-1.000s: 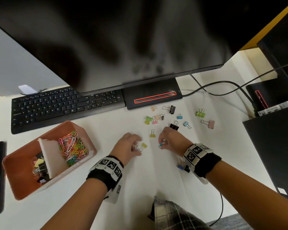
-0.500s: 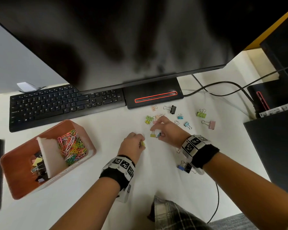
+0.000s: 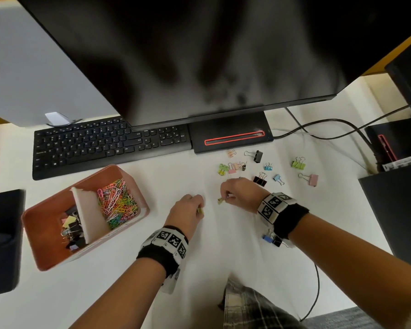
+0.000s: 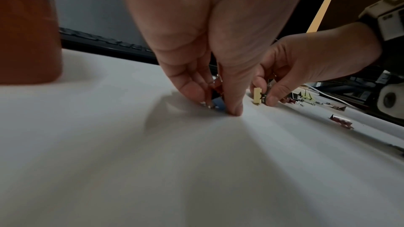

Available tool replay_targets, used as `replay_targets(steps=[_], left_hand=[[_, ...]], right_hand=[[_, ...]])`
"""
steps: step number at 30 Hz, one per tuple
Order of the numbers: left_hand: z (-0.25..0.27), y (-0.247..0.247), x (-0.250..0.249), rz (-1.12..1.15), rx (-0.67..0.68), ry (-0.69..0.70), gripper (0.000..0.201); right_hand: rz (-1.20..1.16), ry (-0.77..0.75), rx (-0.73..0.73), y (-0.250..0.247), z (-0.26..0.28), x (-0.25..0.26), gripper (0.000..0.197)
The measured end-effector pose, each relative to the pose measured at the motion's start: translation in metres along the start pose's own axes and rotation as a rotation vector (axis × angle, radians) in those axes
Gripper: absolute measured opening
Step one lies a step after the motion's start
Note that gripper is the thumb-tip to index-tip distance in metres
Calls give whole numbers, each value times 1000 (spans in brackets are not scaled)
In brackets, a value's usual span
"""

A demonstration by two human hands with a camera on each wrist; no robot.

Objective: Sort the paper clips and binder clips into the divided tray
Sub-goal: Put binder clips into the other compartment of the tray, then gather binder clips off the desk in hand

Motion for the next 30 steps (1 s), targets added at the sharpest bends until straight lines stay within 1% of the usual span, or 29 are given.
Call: replay_targets(steps=[4, 7, 9, 11, 13, 15, 17, 18, 19, 20, 21, 23, 24, 25, 27, 30], left_hand=[[13, -7, 10, 93, -4, 0, 10], [33, -24, 16, 185, -28, 31, 8], [52, -47, 24, 233, -90, 83, 11], [75, -79, 42, 266, -186, 79, 16], [95, -115, 71, 271, -308, 3, 17], [107, -148, 109, 319, -410, -138, 15], [113, -174, 146, 376, -489, -274, 15], [114, -184, 160, 393, -505, -328, 13], [112, -191, 173, 416, -490, -373, 12], [110, -194, 184, 445, -444, -421, 17], [108, -195, 194, 476, -382, -469, 29], [106, -197, 204, 536, -299, -508, 54], [107, -199, 202, 553, -290, -499, 58], [109, -201, 197, 560, -295, -478, 57], [111, -203, 179, 535, -314, -395, 46], [109, -197, 131, 514, -297, -221, 30]], right_hand=[[-23, 14, -27, 12, 2, 10, 5], [-55, -4, -78, 17, 0, 28, 10], [-81, -64, -133, 16, -7, 52, 13], [-87, -156, -155, 15, -19, 86, 13], [-85, -257, -148, 16, -37, 130, 11], [-116, -359, -161, 19, -60, 176, 11], [-146, -414, -179, 26, -86, 219, 10], [-154, -408, -188, 31, -101, 237, 10], [-163, -386, -196, 37, -114, 252, 11], [-180, -353, -194, 43, -126, 263, 15], [-202, -325, -188, 48, -135, 273, 21], [-268, -295, -177, 56, -145, 282, 35], [-303, -289, -180, 58, -145, 283, 37], [-322, -294, -197, 56, -141, 281, 36], [-312, -312, -252, 46, -127, 268, 27], [-277, -278, -347, 24, -93, 222, 13]])
Point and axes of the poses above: each hand's wrist, its own z-axis away from the middle knuckle, its own y-axis out of the palm, x = y × z, the point moved 4 cm from there along -z, towards the middle knuckle, and after that the axes turned 13 degrees about -y, right-handed, at the moved point
